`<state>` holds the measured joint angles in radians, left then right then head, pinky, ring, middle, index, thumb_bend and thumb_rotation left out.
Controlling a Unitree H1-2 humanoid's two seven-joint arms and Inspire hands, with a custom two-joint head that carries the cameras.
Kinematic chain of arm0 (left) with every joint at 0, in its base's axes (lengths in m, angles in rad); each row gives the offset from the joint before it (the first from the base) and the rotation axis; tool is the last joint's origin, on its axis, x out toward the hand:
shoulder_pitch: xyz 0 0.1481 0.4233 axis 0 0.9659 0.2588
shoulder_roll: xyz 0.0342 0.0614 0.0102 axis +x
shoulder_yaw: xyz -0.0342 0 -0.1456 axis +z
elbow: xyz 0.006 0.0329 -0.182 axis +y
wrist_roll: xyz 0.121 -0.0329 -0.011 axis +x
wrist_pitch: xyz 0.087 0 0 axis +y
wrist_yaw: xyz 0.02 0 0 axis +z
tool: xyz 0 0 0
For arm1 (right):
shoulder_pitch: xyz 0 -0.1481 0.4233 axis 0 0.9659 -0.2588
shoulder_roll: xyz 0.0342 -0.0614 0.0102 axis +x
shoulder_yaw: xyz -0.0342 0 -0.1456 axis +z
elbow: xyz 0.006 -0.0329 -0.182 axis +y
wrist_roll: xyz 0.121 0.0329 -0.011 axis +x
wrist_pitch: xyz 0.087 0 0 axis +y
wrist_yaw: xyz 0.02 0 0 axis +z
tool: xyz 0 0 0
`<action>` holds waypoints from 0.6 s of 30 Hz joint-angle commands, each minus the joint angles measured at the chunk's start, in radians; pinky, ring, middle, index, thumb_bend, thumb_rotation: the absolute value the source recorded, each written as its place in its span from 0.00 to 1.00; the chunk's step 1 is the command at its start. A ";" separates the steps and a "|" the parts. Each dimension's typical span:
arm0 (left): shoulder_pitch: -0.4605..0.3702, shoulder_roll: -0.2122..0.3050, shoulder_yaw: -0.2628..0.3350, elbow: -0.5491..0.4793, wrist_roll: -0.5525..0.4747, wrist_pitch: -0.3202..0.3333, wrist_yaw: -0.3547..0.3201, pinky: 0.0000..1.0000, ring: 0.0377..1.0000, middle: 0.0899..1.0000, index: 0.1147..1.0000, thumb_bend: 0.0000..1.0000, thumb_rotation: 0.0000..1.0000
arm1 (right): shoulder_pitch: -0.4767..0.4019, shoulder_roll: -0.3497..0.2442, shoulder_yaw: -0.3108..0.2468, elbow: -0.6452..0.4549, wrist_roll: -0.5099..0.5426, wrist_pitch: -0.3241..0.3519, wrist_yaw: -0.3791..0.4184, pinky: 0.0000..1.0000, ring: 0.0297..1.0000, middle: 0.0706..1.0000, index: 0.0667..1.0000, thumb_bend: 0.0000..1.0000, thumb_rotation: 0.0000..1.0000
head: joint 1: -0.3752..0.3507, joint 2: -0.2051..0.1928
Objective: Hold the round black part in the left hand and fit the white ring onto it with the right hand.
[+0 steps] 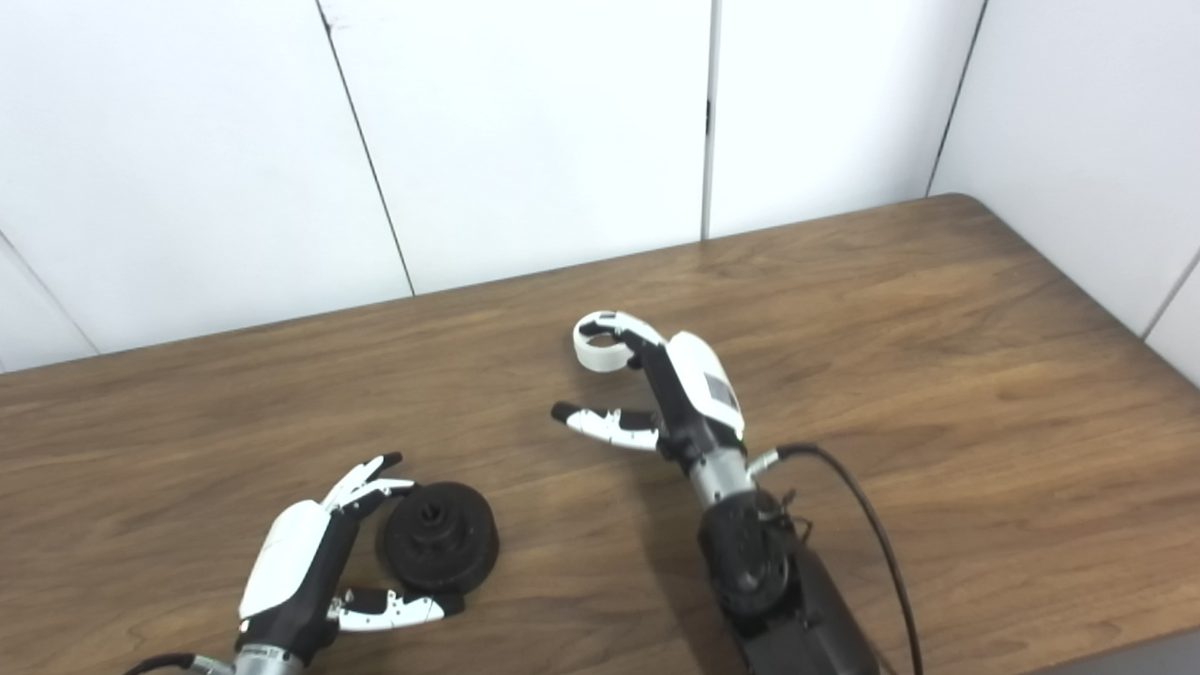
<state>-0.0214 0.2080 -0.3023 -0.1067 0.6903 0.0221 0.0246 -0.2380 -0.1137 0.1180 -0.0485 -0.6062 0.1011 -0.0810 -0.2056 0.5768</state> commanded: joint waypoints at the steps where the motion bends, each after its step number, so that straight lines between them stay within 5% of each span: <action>1: 0.009 0.016 0.005 0.008 0.020 0.026 -0.020 0.84 0.93 0.92 0.60 0.86 0.29 | -0.062 -0.014 -0.009 -0.029 0.001 0.002 -0.002 0.69 0.84 0.88 0.76 0.75 0.37 | 0.002 -0.001; 18: 0.009 0.007 0.014 0.015 0.021 0.030 -0.015 0.84 0.93 0.92 0.60 0.87 0.27 | -0.248 -0.134 -0.015 0.084 -0.062 0.051 0.009 0.71 0.87 0.90 0.77 0.76 0.42 | 0.018 -0.007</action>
<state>-0.0192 0.2005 -0.2972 -0.1064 0.6946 0.0218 0.0272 -0.4189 -0.2233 0.1045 0.0433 -0.6555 0.1475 -0.0774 -0.1871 0.5691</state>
